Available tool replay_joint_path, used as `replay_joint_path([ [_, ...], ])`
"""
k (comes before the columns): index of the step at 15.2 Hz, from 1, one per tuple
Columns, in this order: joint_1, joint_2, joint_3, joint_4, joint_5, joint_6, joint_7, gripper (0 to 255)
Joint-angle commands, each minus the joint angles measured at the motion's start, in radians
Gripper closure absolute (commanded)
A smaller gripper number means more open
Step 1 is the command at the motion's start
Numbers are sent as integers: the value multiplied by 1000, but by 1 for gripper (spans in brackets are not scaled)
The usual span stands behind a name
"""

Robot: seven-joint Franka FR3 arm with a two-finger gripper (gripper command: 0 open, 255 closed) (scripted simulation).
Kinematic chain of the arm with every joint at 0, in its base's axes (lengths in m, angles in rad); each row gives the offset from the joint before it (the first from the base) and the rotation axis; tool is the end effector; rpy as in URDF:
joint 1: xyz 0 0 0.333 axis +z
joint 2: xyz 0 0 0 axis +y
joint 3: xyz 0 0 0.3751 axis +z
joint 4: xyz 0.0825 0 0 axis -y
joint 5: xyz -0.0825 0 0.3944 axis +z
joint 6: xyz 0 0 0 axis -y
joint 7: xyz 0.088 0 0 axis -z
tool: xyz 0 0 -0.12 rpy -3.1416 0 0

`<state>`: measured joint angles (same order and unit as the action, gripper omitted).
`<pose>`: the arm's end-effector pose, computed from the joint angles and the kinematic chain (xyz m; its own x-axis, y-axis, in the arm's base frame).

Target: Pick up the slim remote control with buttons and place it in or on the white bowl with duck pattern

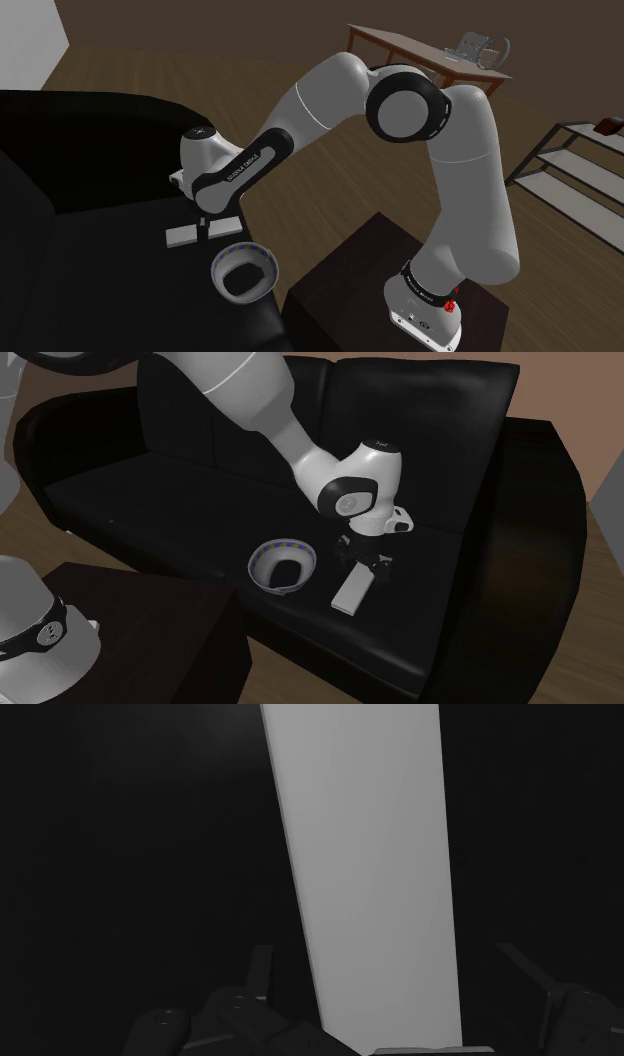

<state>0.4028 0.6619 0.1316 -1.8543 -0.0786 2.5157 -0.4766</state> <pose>0.5906 0.3412 0.1900 0.5004 0.8655 0.0223 0.8657 -0.4999 -0.0271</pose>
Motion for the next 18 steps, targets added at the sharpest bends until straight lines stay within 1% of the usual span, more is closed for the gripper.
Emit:
replay_joint_path([
  [1, 0, 0, 0, 0, 0, 0, 0, 0],
  [2, 0, 0, 0, 0, 0, 0, 0, 255],
  [11, 0, 0, 0, 0, 0, 0, 0, 255],
  [18, -7, -74, 9, -13, 10, -61, -4, 255],
])
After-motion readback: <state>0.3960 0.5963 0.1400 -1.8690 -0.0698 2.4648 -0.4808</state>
